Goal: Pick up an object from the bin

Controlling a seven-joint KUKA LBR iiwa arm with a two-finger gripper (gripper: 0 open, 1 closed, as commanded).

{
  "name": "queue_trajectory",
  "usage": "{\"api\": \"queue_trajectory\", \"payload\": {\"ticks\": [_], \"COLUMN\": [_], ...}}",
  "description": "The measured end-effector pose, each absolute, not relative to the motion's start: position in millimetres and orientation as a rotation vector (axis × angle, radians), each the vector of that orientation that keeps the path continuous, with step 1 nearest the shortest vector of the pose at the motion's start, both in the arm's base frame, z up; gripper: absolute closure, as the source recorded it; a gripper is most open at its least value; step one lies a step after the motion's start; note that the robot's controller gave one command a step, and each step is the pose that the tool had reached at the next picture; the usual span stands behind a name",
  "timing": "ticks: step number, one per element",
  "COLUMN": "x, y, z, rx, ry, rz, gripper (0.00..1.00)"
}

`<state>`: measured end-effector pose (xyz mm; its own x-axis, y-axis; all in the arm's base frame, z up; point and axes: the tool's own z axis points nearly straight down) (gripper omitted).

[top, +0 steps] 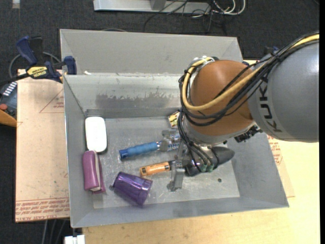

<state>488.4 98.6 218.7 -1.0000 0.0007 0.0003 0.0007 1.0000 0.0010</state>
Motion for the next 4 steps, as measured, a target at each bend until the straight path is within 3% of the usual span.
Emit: {"api": "queue_trajectory", "payload": {"ticks": [1,2,3,4], "x": [487.3,496.1,504.4,499.8], "y": [99,108,132,177], "z": [174,189,106,102], "rx": [-0.001,0.072,0.074,0.053], "ry": [-3.129,-3.144,-3.137,-3.147], "rz": [-0.001,-0.004,-0.005,-0.01], "gripper": [0.0,0.0,0.0,0.0]}}
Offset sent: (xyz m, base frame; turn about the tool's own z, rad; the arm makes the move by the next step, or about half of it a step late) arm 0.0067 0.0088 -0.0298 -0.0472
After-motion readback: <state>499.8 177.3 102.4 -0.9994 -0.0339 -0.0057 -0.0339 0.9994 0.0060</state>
